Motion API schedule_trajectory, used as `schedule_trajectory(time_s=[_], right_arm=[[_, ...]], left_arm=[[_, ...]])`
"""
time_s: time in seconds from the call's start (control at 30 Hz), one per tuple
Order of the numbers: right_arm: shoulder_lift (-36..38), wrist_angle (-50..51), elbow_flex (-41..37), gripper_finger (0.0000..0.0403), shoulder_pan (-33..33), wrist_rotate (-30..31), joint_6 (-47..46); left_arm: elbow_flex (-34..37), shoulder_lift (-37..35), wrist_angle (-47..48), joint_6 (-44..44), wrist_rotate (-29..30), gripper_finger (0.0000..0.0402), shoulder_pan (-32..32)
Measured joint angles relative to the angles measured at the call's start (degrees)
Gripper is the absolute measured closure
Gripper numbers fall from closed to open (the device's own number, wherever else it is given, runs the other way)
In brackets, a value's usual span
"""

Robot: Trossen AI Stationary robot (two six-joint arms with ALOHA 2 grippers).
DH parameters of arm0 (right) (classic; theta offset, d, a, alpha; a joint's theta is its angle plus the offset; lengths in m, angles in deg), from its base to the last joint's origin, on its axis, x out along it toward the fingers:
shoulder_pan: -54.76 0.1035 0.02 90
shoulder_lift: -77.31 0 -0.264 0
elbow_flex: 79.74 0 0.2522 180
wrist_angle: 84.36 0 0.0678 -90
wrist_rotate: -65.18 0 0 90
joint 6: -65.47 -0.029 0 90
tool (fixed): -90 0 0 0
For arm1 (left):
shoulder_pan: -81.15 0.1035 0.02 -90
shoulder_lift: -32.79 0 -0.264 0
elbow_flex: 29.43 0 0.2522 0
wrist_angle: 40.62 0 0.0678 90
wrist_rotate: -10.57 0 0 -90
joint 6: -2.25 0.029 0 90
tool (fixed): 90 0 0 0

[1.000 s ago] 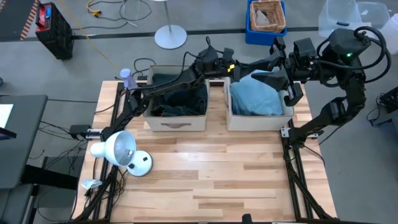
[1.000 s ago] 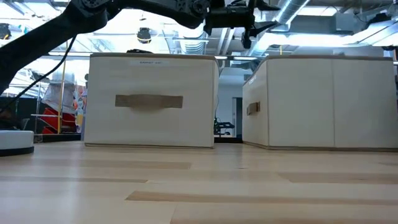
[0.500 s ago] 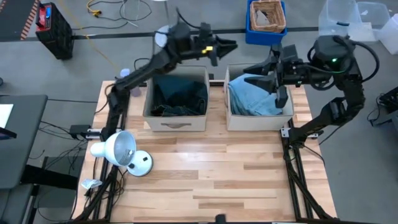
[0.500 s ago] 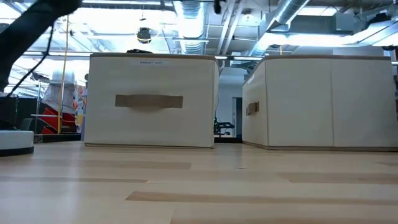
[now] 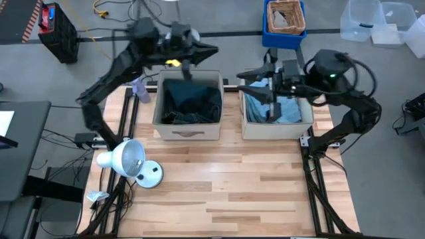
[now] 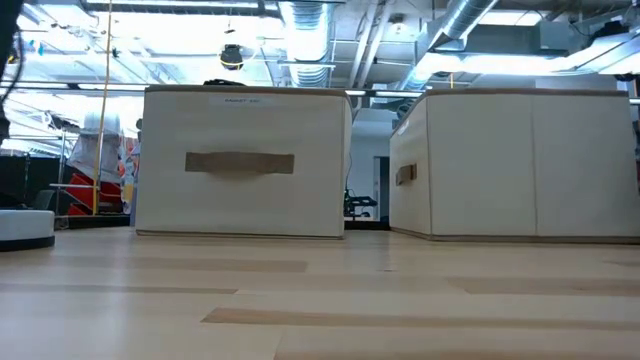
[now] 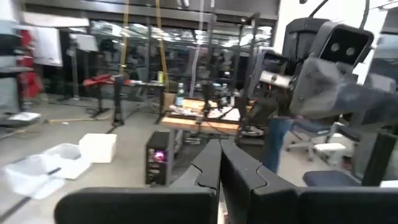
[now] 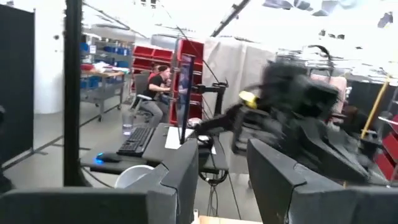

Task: Sort clothes
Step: Return to Home Position

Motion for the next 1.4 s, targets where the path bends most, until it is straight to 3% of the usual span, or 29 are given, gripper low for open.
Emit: schedule_trajectory(time_s=[0.27, 0.53, 0.77, 0.93, 1.07, 1.23, 1.4], right_arm=[[0.0, -9.5, -11.6, 0.0251, -0.5, -0.4, -6.5], [0.6, -21.1, -25.8, 0.0251, -2.6, -0.5, -13.3], [7.9, -23.4, -35.2, 0.0251, -4.9, -0.2, -17.5], [18.5, -22.3, -42.9, 0.0251, -5.6, 5.1, -18.2], [27.9, -15.7, -47.6, 0.0251, -5.9, 9.2, -18.7], [37.7, -5.5, -52.5, 0.0251, -5.2, 11.8, -23.8], [44.6, -2.3, -56.8, 0.0251, -3.5, 11.8, -26.2]], left_arm=[[23.4, -17.7, -2.1, 0.2, 4.3, 0.0400, -0.9], [51.2, -35.7, -15.5, -3.5, 6.1, 0.0400, -2.6], [70.8, -51.5, -21.3, -10.6, 7.5, 0.0400, -2.8], [77.2, -59.4, -20.5, -13.2, 9.9, 0.0400, -4.2], [79.4, -63.3, -17.9, -12.6, 12.3, 0.0400, -4.7], [79.4, -65.2, -7.3, -11.9, 13.3, 0.0400, -4.7], [79.4, -65.2, -2.9, -10.7, 11.8, 0.0400, -4.7]])
